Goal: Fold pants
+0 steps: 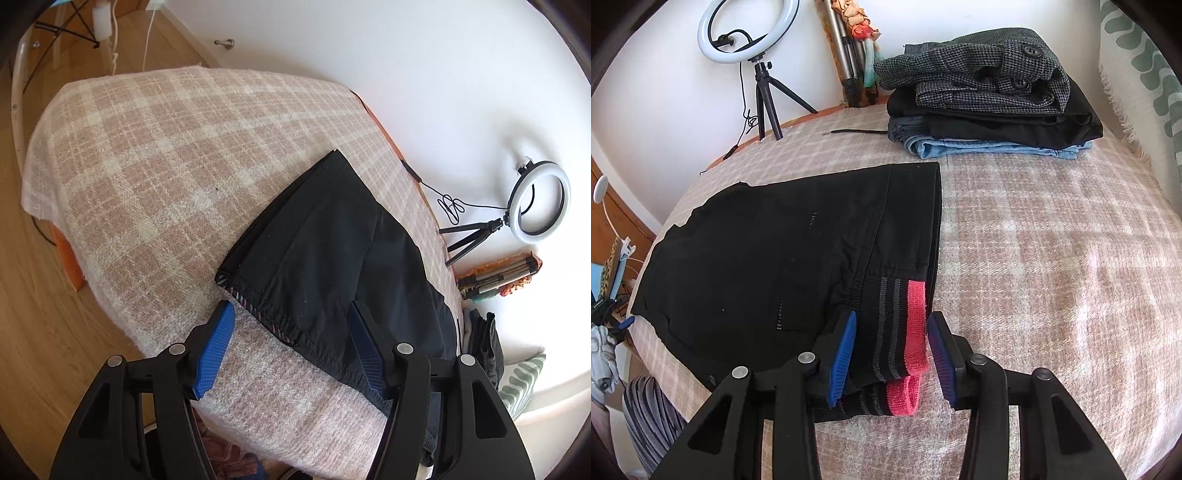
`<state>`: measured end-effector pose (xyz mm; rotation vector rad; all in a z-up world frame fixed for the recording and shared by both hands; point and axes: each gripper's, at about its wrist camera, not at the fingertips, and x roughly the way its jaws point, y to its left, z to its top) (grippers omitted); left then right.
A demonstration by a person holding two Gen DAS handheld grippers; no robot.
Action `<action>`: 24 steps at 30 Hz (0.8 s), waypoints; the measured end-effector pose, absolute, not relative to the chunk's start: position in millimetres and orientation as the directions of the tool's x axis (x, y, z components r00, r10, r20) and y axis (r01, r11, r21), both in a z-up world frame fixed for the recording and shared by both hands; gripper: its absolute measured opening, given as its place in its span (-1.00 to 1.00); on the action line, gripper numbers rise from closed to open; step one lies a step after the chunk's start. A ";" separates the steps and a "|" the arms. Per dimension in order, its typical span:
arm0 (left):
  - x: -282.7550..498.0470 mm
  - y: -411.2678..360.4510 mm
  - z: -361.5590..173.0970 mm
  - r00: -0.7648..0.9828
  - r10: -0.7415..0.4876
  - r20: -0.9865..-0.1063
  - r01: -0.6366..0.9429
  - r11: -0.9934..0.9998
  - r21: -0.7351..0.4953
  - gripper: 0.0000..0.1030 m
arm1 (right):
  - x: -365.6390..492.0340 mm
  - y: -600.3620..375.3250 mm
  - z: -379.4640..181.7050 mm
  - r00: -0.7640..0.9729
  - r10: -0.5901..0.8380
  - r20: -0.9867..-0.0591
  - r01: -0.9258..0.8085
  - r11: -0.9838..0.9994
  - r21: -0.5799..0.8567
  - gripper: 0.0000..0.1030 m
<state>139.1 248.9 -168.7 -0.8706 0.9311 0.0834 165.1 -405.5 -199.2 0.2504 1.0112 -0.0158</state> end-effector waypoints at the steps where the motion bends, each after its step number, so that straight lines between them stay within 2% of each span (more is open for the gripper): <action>1: 142.0 248.0 -167.6 0.628 -0.279 -0.727 -0.411 0.674 -0.614 0.22 | 165.9 -404.8 -199.3 0.532 0.103 -0.840 0.127 0.971 0.200 -0.14; 6: 154.7 243.0 -167.3 0.659 -0.238 -0.713 -0.404 0.688 -0.603 0.18 | 167.5 -401.2 -200.0 0.532 0.094 -0.842 0.119 0.976 0.184 -0.07; 7: 156.6 242.3 -167.4 0.660 -0.228 -0.716 -0.407 0.693 -0.596 -0.05 | 168.1 -401.6 -200.8 0.530 0.094 -0.843 0.122 0.975 0.185 -0.07; 8: 157.6 242.2 -168.9 0.660 -0.222 -0.718 -0.409 0.695 -0.591 -0.44 | 168.6 -402.6 -201.8 0.529 0.098 -0.843 0.126 0.973 0.192 -0.04; 9: 158.8 242.7 -171.2 0.658 -0.217 -0.721 -0.416 0.693 -0.588 -0.60 | 169.2 -404.1 -203.0 0.527 0.104 -0.844 0.131 0.971 0.202 -0.02; 10: 159.7 242.9 -173.5 0.663 -0.214 -0.718 -0.417 0.690 -0.591 -0.72 | 169.7 -405.8 -204.5 0.524 0.112 -0.844 0.139 0.967 0.214 0.06; 11: 160.3 242.8 -174.3 0.669 -0.214 -0.712 -0.410 0.693 -0.593 -0.82 | 170.3 -407.4 -206.5 0.519 0.121 -0.846 0.146 0.963 0.227 0.24; 12: 160.9 241.9 -173.7 0.672 -0.210 -0.710 -0.405 0.699 -0.590 -0.84 | 171.5 -408.2 -210.1 0.506 0.134 -0.852 0.152 0.959 0.241 0.39; 14: 160.9 241.3 -168.2 0.685 -0.207 -0.698 -0.388 0.708 -0.591 -0.89 | 172.4 -407.0 -213.4 0.505 0.144 -0.851 0.149 0.956 0.251 0.43; 18: 158.9 244.6 -145.4 0.724 -0.178 -0.666 -0.356 0.731 -0.582 -0.91 | 171.2 -394.2 -211.5 0.513 0.087 -0.854 0.123 0.977 0.174 0.01; 20: 158.8 247.8 -138.5 0.732 -0.164 -0.661 -0.344 0.749 -0.566 -0.91 | 168.0 -394.0 -206.0 0.527 0.088 -0.845 0.109 0.979 0.170 -0.09; 24: 163.1 251.7 -155.3 0.688 -0.150 -0.710 -0.383 0.756 -0.531 -0.91 | 162.1 -396.3 -201.9 0.534 0.106 -0.839 0.088 0.980 0.180 -0.18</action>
